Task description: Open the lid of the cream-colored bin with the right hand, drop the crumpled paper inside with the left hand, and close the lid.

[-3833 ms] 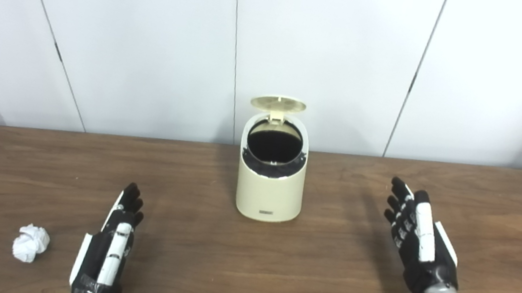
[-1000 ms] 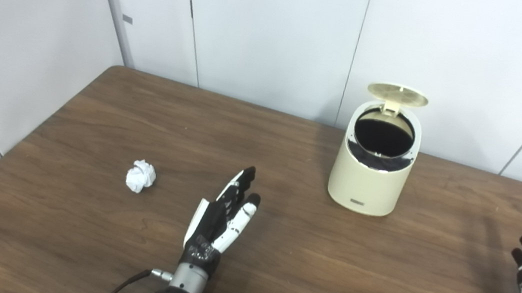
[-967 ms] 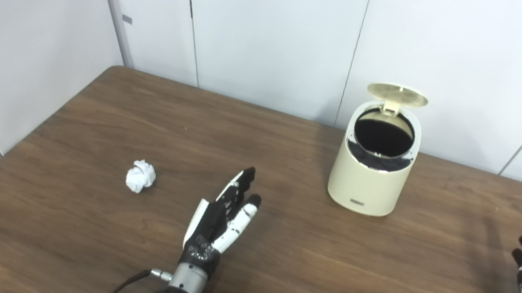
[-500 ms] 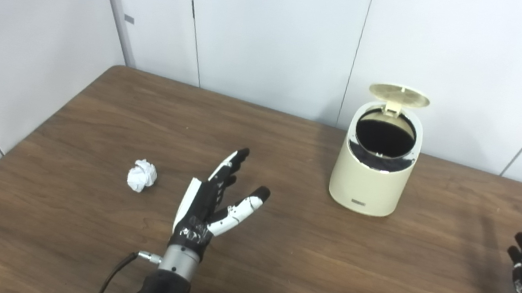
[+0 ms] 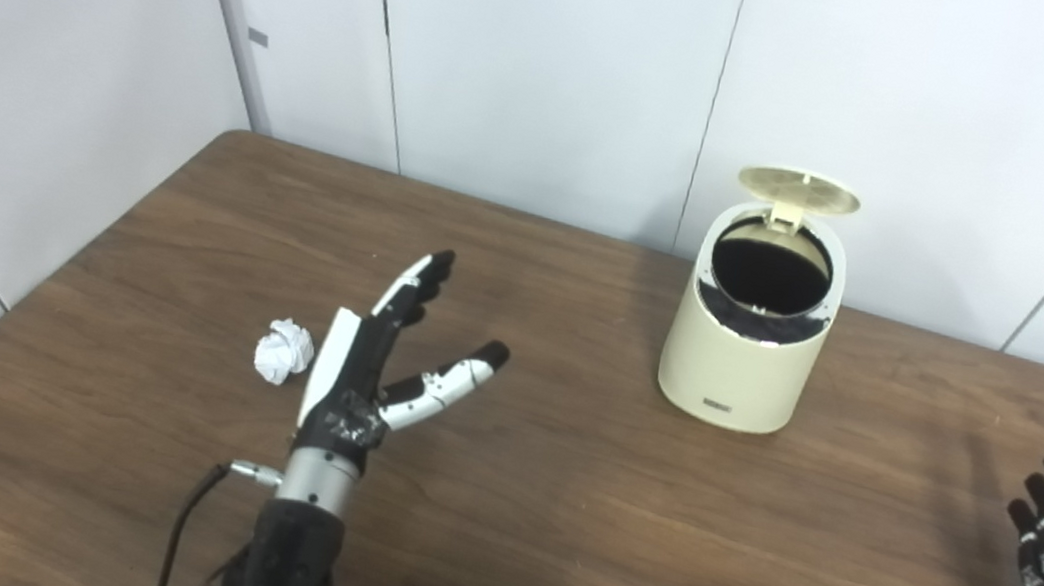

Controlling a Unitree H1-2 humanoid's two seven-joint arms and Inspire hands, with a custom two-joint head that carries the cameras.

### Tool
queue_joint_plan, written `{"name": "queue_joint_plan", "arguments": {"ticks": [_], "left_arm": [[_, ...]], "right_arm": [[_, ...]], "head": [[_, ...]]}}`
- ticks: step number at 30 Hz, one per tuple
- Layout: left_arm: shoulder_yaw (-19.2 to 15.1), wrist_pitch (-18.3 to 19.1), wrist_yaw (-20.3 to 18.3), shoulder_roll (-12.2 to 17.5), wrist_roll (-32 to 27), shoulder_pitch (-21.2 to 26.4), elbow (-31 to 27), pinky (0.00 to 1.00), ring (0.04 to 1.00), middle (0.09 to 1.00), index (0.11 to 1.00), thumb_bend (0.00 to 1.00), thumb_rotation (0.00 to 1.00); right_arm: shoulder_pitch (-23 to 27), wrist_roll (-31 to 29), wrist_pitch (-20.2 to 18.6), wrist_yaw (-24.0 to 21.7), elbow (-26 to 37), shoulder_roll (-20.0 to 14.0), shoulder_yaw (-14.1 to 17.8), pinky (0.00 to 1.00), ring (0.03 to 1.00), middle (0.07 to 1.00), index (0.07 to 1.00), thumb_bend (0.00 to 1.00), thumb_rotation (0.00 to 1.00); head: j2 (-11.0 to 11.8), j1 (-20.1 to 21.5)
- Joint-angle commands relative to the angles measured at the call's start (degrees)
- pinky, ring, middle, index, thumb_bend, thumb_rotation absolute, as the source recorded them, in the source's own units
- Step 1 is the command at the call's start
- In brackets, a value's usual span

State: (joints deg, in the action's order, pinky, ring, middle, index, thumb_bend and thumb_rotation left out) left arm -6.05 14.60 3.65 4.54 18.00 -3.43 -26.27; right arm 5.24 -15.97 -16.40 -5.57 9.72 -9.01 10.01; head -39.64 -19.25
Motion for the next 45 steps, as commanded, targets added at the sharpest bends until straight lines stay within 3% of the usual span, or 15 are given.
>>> {"name": "queue_joint_plan", "arguments": {"ticks": [1, 7, 14, 24, 32, 39, 45], "left_arm": [[-1.1, -0.5, 0.1, 2.1, 0.5, 2.0, -2.0, 0.94, 0.943, 0.925, 0.925, 0.78, 0.39], [-1.5, -1.6, 0.4, 6.7, 5.1, 2.9, -0.9, 0.85, 0.891, 0.900, 0.909, 0.81, 0.39], [-3.6, 1.0, -1.3, 12.9, 8.8, 4.1, 0.4, 0.84, 0.887, 0.889, 0.881, 0.83, 0.32], [-5.0, 6.4, -5.0, 19.0, 11.3, 5.1, 1.2, 0.69, 0.799, 0.837, 0.840, 0.88, 0.33], [-4.1, 12.2, -12.1, 23.5, 17.0, 4.8, -1.6, 0.78, 0.874, 0.889, 0.854, 0.87, 0.35], [-5.7, 12.3, -18.2, 25.4, 18.9, 4.2, -2.3, 0.81, 0.892, 0.891, 0.863, 0.88, 0.30], [-5.8, 11.6, -18.5, 27.3, 19.7, 3.8, 0.0, 0.86, 0.932, 0.905, 0.868, 0.89, 0.26]], "right_arm": [[1.8, -0.8, 2.2, -0.9, 1.0, -0.8, 0.4, 1.00, 1.000, 0.999, 0.970, 0.44, 1.00], [1.7, -1.3, 2.4, -1.3, 0.7, -1.0, 0.5, 1.00, 1.000, 1.000, 0.975, 0.43, 1.00], [1.5, -1.2, 2.6, -1.3, 0.6, -0.9, 0.3, 1.00, 1.000, 1.000, 0.979, 0.43, 1.00], [1.7, -1.7, 3.4, -1.9, -0.8, -0.7, 0.2, 1.00, 1.000, 1.000, 0.978, 0.47, 1.00], [1.6, -1.7, 2.3, -1.4, -0.8, -0.8, 0.6, 1.00, 1.000, 1.000, 0.969, 0.46, 1.00], [1.8, -1.3, 2.2, -1.3, -1.1, -0.8, 0.2, 1.00, 1.000, 1.000, 0.969, 0.45, 1.00], [1.9, -1.1, 2.7, -1.5, -1.3, -0.9, 0.1, 1.00, 0.997, 0.996, 0.969, 0.44, 1.00]], "head": [[-0.1, -0.1], [-0.1, -0.1], [-0.1, -0.2], [-0.4, -0.6], [-0.6, -1.2], [-0.7, -1.5], [-0.6, -1.4]]}}
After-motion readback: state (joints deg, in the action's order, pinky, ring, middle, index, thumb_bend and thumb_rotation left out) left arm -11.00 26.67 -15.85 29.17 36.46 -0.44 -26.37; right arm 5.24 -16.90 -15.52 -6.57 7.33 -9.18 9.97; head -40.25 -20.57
